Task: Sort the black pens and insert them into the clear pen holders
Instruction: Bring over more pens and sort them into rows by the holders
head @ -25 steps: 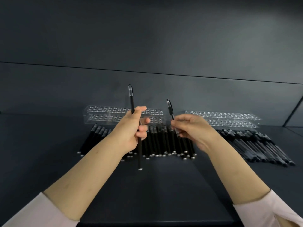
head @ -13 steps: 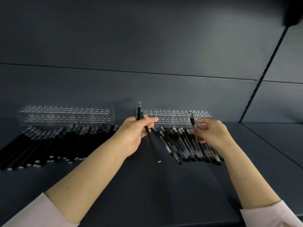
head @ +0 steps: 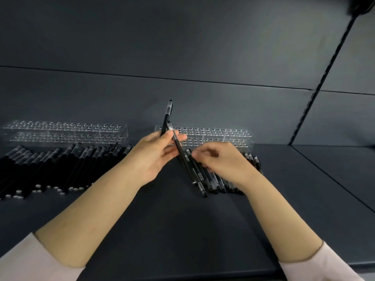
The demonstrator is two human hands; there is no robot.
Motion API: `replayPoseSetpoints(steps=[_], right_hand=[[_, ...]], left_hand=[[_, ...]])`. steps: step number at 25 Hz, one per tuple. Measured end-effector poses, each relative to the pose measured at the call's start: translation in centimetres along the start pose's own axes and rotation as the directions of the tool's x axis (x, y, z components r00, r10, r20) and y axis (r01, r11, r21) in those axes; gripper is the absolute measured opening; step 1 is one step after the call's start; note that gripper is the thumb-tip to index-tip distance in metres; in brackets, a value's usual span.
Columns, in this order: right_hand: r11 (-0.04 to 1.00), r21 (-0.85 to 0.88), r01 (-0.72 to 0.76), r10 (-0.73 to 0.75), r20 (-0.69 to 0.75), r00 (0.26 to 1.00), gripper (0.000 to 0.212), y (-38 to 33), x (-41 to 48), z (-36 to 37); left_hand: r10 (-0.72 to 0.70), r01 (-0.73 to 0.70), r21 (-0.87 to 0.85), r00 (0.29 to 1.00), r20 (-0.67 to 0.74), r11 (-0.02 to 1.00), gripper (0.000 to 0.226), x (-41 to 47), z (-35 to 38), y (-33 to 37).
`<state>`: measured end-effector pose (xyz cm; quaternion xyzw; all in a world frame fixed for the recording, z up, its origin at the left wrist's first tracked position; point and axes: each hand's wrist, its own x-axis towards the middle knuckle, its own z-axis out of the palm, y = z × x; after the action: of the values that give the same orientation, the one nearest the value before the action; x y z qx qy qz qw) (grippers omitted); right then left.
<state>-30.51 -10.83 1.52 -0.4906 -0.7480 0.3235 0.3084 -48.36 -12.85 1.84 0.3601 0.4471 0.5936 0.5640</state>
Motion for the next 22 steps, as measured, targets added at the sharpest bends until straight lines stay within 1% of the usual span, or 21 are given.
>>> replayPoseSetpoints(steps=[1, 2, 4, 5, 6, 7, 8, 9, 11, 15, 16, 17, 18, 20, 22], right_hand=[[0.994, 0.110, -0.010, 0.008, 0.025, 1.000, 0.010, -0.9, 0.2, 1.1], [0.985, 0.172, -0.010, 0.007, 0.021, 1.000, 0.007, -1.6, 0.4, 2.1], [0.976, 0.216, 0.018, -0.016, -0.010, 1.000, 0.006, -2.8, 1.0, 3.9], [0.973, 0.231, 0.026, -0.022, -0.020, 1.000, 0.006, -3.4, 1.2, 4.7], [0.967, 0.252, 0.023, -0.017, -0.028, 0.999, 0.007, -4.1, 1.5, 5.6], [0.959, 0.282, 0.013, -0.003, -0.036, 0.999, 0.007, -4.7, 1.7, 6.3], [0.951, 0.309, -0.001, 0.014, -0.042, 0.999, 0.008, -5.3, 2.0, 7.1], [0.946, 0.324, -0.019, 0.035, -0.044, 0.998, 0.010, -5.9, 2.3, 7.9], [0.944, 0.325, -0.059, 0.074, -0.035, 0.997, 0.013, -6.8, 3.0, 9.7], [0.949, 0.282, -0.138, 0.141, 0.008, 0.990, 0.019, -8.2, 3.9, 13.2], [0.952, 0.268, -0.151, 0.153, 0.013, 0.988, 0.021, -8.6, 4.2, 14.1], [0.954, 0.253, -0.162, 0.164, 0.013, 0.986, 0.022, -9.0, 4.4, 14.8], [0.956, 0.240, -0.170, 0.173, 0.007, 0.985, 0.023, -9.3, 4.6, 15.5], [0.963, 0.198, -0.182, 0.189, -0.015, 0.982, 0.023, -9.8, 4.9, 16.7], [0.974, 0.137, -0.181, 0.187, -0.033, 0.982, 0.024, -10.2, 5.2, 18.0]], left_hand=[[0.007, -0.007, -0.012, 1.000, 0.006, 1.000, 0.022, -0.2, -0.3, 0.3], [0.016, -0.016, -0.019, 1.000, 0.012, 1.000, 0.023, -0.3, -0.6, 0.5], [0.030, -0.030, -0.005, 1.000, -0.010, 1.000, 0.026, -0.5, -1.8, 1.0], [0.039, -0.038, 0.035, 0.998, -0.040, 0.999, 0.028, -0.7, -2.5, 1.4], [0.053, -0.042, 0.125, 0.995, -0.087, 0.991, 0.030, -0.8, -3.6, 1.8], [0.064, -0.025, 0.257, 0.987, -0.146, 0.966, 0.032, -1.0, -4.8, 2.4], [0.065, 0.021, 0.386, 0.976, -0.208, 0.922, 0.034, -1.2, -6.2, 3.0], [0.057, 0.074, 0.474, 0.965, -0.257, 0.877, 0.035, -1.4, -7.8, 3.8], [0.019, 0.154, 0.540, 0.953, -0.302, 0.828, 0.029, -1.9, -11.4, 4.9], [-0.067, 0.225, 0.667, 0.965, -0.254, 0.710, 0.029, -2.8, -17.8, 6.0], [-0.067, 0.224, 0.698, 0.967, -0.245, 0.680, 0.028, -3.1, -18.9, 6.2], [-0.039, 0.200, 0.739, 0.972, -0.230, 0.643, 0.027, -3.4, -19.5, 6.2], [0.009, 0.157, 0.791, 0.979, -0.202, 0.591, 0.027, -3.4, -19.9, 6.1], [0.095, 0.064, 0.897, 0.989, -0.117, 0.437, 0.028, -3.5, -19.9, 5.9], [0.107, -0.005, 0.955, 0.994, -0.028, 0.295, 0.034, -3.4, -20.1, 5.3]])
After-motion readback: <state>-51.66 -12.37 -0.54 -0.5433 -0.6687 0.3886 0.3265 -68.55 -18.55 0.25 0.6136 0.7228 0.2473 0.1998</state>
